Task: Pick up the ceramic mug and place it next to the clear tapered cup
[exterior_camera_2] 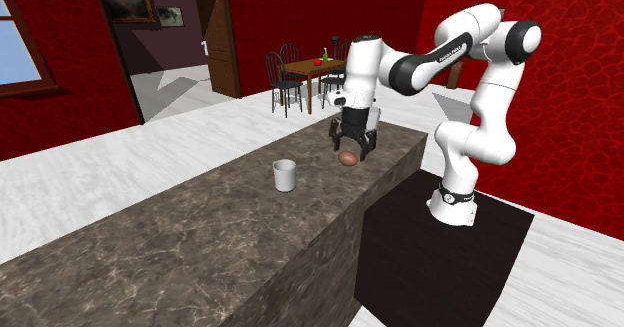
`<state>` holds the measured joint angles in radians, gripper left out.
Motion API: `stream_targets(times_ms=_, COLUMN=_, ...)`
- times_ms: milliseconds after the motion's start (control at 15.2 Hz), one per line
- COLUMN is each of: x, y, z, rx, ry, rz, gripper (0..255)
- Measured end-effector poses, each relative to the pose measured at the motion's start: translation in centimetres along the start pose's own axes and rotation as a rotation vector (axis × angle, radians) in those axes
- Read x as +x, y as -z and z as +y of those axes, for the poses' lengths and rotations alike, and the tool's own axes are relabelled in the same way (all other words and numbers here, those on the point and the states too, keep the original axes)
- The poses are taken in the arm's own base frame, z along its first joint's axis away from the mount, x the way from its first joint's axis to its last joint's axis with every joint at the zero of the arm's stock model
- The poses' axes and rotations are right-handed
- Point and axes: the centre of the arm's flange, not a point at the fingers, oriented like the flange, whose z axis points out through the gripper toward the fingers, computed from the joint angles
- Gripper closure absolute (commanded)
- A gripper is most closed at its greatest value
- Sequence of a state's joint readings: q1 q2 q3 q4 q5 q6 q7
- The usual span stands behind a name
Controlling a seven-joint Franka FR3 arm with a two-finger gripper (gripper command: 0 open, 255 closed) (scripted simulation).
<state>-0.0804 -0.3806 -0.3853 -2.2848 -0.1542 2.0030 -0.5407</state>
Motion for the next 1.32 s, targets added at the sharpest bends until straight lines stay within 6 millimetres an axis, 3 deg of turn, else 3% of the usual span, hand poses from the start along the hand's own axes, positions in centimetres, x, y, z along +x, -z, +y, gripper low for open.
stream_targets(times_ms=1122, x=2.5, y=-10.7, z=19.0, rx=-0.024, ry=-0.021, rz=-0.046, gripper=0)
stream_targets(times_ms=1320, x=2.9, y=-12.7, z=20.8, rx=-0.025, ry=-0.023, rz=-0.051, gripper=0)
